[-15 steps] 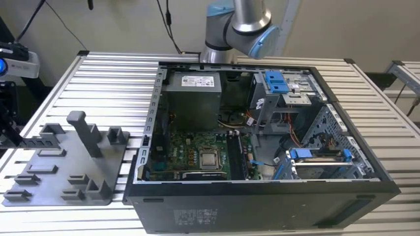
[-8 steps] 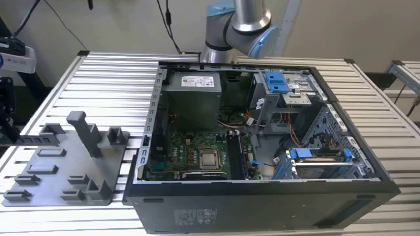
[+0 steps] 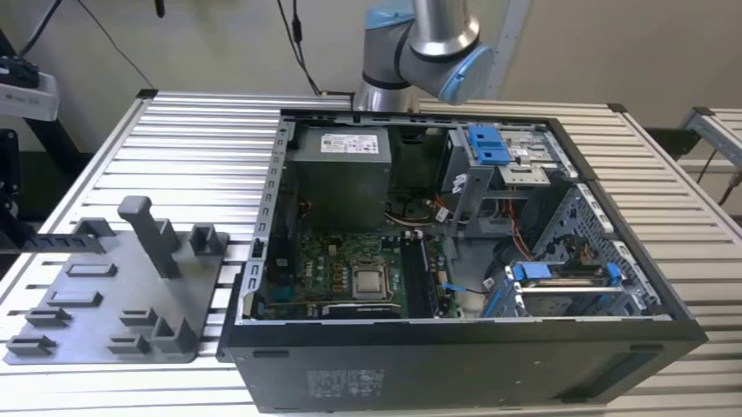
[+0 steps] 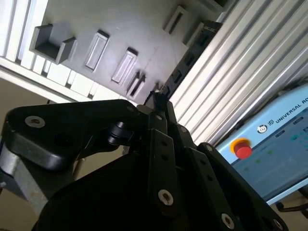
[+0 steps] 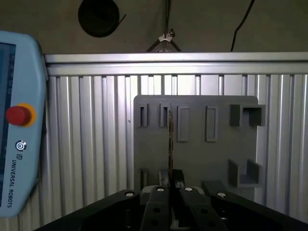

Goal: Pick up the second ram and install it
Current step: 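Pick up the second ram and move it above second insertion slot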

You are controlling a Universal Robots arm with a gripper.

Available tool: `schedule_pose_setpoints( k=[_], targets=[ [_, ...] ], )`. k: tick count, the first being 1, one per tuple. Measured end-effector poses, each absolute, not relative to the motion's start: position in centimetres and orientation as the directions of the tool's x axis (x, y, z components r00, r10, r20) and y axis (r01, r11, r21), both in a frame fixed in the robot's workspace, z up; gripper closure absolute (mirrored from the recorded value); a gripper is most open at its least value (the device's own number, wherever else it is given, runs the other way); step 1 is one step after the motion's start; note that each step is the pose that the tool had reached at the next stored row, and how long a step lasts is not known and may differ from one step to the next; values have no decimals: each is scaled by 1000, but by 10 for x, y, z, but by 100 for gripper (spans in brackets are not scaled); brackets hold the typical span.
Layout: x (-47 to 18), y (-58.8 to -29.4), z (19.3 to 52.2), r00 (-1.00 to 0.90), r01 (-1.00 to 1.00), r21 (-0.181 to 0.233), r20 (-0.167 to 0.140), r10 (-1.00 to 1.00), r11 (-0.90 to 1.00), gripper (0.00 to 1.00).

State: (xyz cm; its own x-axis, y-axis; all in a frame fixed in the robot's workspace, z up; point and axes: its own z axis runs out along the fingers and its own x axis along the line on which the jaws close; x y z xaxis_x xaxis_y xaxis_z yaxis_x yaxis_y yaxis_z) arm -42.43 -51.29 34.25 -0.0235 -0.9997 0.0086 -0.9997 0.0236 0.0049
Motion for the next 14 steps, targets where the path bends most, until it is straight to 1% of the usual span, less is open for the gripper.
schedule_pose_setpoints(
  k=[14],
  targets=[
    [-424, -513, 363, -24, -1000, 5, 9, -1000, 24, 86]
  ],
)
